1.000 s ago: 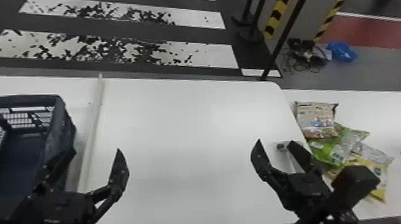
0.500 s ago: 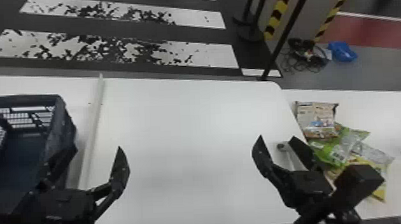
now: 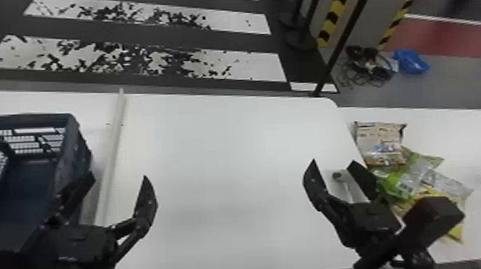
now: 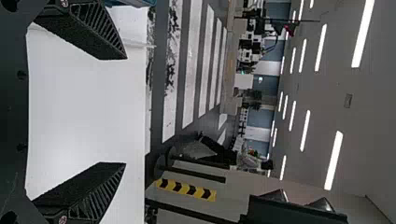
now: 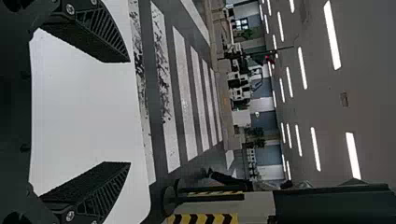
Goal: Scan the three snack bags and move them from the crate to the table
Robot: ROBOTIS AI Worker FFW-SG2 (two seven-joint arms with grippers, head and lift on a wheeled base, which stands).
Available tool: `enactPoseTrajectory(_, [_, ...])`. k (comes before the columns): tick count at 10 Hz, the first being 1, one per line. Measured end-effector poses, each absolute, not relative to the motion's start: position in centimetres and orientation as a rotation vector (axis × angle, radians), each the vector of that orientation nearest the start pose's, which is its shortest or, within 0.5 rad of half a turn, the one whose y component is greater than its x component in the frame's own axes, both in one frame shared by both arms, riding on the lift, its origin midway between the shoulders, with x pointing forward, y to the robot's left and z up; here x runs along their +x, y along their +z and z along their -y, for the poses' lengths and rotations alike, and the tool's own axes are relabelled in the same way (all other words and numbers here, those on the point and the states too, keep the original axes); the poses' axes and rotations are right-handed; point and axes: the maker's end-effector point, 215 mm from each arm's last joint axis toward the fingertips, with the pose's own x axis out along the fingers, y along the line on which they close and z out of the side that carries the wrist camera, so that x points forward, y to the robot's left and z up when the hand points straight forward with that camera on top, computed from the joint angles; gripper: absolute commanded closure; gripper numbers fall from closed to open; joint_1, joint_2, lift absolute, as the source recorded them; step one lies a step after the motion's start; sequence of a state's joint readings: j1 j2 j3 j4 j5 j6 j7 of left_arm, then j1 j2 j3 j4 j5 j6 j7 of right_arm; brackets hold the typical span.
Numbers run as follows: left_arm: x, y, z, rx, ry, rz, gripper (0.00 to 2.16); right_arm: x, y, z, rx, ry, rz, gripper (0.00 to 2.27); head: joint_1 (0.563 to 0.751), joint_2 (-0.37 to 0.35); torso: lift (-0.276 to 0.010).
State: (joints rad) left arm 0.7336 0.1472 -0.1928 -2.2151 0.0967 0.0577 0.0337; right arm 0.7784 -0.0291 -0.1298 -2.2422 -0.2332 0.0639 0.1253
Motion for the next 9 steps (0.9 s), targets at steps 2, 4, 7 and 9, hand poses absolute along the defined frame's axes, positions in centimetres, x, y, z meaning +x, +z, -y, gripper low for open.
enactPoseTrajectory(2, [36.21, -36.46, -13.55, -0.095, -0.207, -0.179, 0.06, 36.40, -35.30, 26.20, 0.138, 0.042, -0.149, 0.11, 0.695, -0.199, -0.062])
enactPoseTrajectory(4, [36.20, -36.55, -13.55, -0.095, -0.206, -0.182, 0.06, 36.40, -35.11, 25.90, 0.140, 0.048, -0.144, 0.11, 0.695, -0.195, -0.062])
enactPoseTrajectory(7, [36.19, -36.59, -13.58, -0.094, -0.205, -0.183, 0.06, 36.45, -34.72, 25.86, 0.140, 0.048, -0.131, 0.11, 0.695, -0.193, -0.062])
enactPoseTrajectory(9, [36.19, -36.60, -13.58, -0.094, -0.205, -0.183, 0.06, 36.45, -34.66, 25.87, 0.139, 0.048, -0.129, 0.11, 0.695, -0.193, -0.062])
